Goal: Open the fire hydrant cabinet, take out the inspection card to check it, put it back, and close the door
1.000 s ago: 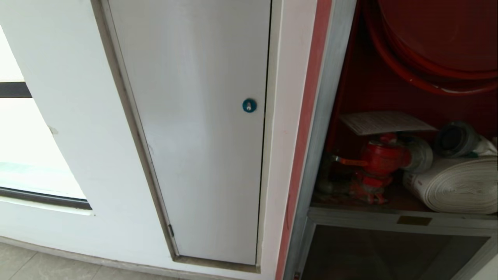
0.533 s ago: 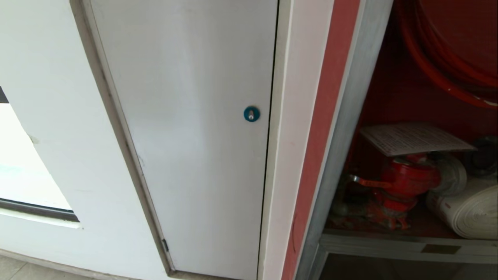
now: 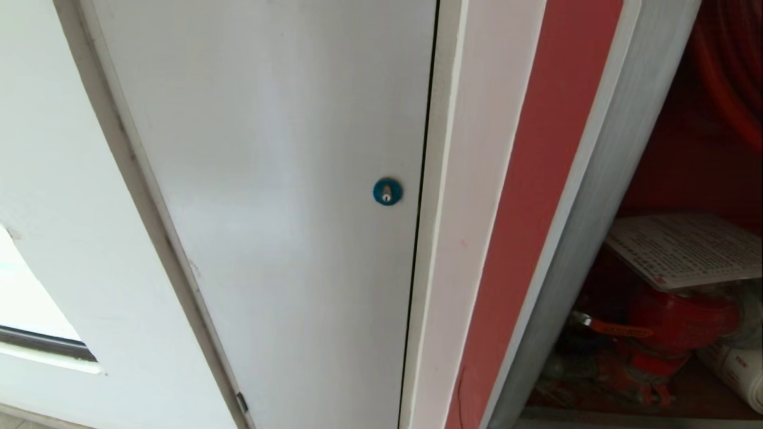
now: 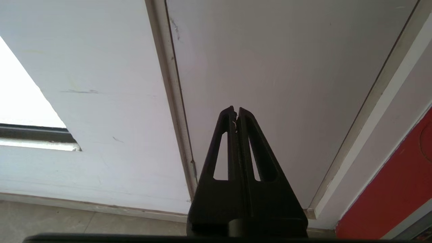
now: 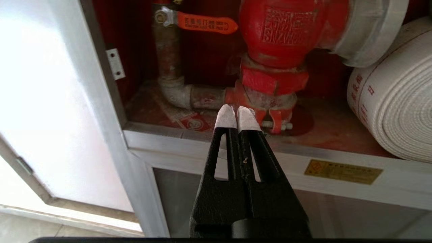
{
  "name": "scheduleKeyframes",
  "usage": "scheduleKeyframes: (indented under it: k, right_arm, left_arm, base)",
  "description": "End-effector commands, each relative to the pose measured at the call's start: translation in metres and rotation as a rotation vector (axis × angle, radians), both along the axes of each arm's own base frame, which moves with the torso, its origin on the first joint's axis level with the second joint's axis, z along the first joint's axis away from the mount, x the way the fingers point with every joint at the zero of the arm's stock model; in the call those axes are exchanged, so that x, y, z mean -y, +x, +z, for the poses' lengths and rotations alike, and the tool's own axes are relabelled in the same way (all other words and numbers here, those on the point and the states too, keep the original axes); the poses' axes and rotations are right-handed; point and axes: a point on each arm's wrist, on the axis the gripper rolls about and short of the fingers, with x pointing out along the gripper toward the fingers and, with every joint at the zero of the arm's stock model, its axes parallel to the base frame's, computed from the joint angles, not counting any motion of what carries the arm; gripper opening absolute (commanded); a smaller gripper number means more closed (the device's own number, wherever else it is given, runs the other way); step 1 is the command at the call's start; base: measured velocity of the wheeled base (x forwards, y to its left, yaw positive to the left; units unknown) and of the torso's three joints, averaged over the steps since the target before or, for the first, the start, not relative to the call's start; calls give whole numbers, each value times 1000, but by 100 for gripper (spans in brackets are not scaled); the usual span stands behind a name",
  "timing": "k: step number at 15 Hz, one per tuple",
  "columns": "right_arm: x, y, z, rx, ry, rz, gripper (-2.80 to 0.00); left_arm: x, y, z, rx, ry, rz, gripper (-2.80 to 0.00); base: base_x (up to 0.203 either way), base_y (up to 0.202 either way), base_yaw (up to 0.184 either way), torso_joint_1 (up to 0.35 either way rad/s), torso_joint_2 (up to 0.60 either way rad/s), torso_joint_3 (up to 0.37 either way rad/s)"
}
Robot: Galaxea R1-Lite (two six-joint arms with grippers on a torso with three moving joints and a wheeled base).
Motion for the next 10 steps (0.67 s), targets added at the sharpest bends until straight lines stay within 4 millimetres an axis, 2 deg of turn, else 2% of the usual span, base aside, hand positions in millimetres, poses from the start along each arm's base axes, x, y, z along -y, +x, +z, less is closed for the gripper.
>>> scheduleKeyframes:
  k: [1, 10]
  right_arm:
    - [0, 0, 0, -2, 0, 0, -280]
    - [0, 0, 0, -2, 0, 1, -280]
  left_arm:
    - [0, 0, 0, 0, 0, 1, -280]
    - [0, 0, 0, -1, 0, 1, -280]
  base:
    - [0, 0, 0, 0, 0, 0]
    - [0, 0, 0, 0, 0, 0]
